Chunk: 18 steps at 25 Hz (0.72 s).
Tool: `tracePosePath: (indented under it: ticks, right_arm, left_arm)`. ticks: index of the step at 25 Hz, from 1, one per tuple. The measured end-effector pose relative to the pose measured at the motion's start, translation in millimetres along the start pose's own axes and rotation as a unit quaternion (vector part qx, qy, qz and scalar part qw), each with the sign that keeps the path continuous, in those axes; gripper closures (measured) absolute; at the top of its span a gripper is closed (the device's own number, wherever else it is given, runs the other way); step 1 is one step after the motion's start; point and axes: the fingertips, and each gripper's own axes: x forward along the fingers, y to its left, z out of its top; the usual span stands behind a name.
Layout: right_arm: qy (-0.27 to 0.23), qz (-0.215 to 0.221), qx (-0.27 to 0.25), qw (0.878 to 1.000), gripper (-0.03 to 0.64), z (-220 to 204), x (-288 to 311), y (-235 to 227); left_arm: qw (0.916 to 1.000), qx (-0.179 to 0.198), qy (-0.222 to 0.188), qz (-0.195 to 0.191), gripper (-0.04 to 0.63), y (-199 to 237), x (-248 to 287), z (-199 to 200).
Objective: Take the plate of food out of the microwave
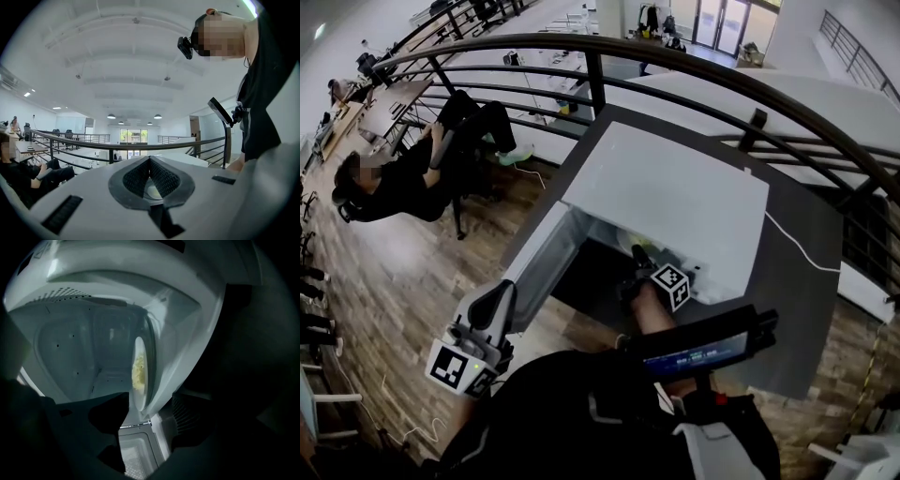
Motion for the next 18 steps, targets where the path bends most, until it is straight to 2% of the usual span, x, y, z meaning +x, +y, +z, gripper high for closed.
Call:
tracePosePath:
  ticks: [4, 9, 14, 18]
  right_arm:
    - [0.006, -0.007, 0.012, 1.000, 0.348, -5, 7, -4]
    - [-0.002, -0.016, 0.052, 0.999, 0.352, -3, 6, -13]
    - [-0.003, 0.006, 0.071, 0.997, 0.450, -5, 7, -13]
    - [-0.005, 0.014, 0.073, 0.997, 0.493, -7, 3, -12]
  left_arm:
    - [0.9999, 0.002, 0.004, 0.012, 0.592, 5, -5, -1]
    - [0.9998, 0.005, 0.007, 0.016, 0.593, 1, -8, 2]
    - [0.9999, 0.006, 0.009, 0.010, 0.592, 3, -4, -5]
    - [1.0000, 0.005, 0.009, 0.000, 0.592, 0, -4, -6]
